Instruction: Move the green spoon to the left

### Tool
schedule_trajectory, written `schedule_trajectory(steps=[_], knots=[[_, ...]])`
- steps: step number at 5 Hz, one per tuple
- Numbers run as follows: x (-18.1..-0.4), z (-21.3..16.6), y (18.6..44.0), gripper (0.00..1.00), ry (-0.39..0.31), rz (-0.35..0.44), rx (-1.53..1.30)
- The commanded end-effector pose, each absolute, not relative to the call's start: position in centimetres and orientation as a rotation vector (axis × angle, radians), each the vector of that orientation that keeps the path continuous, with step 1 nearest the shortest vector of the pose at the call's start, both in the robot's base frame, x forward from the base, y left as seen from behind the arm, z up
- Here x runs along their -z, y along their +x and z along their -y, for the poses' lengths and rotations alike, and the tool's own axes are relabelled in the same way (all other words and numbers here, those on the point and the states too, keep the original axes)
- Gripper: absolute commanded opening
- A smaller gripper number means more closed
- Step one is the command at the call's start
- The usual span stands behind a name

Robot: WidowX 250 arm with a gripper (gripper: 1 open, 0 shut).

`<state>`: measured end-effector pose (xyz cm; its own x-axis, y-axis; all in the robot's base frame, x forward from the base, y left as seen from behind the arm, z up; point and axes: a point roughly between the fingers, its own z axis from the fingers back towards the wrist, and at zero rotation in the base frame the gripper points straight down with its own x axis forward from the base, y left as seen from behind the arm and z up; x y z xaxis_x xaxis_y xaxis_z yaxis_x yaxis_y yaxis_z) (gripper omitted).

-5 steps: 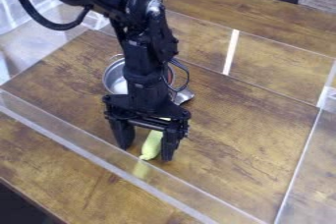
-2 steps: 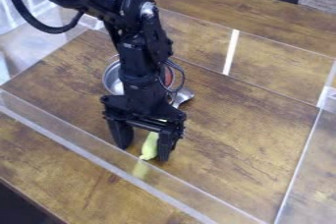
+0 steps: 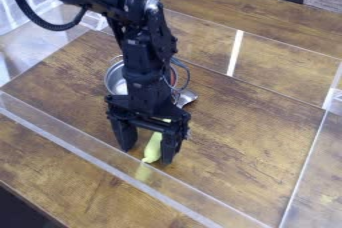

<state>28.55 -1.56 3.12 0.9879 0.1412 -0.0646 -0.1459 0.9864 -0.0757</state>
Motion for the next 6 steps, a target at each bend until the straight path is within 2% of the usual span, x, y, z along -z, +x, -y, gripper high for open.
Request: schedule_trajectory(steps=[1, 3, 4, 6], knots=[[-4.3, 0.4, 30.2, 1.0, -0.09, 0.001, -0.185], [-3.6, 0.6, 29.3, 1.0, -0.099, -0.004, -0.215], [-3.8, 0.7, 28.9, 1.0, -0.103, -0.005, -0.227], [-4.0, 0.1, 30.8, 1.0, -0.111, -0.003, -0.284]])
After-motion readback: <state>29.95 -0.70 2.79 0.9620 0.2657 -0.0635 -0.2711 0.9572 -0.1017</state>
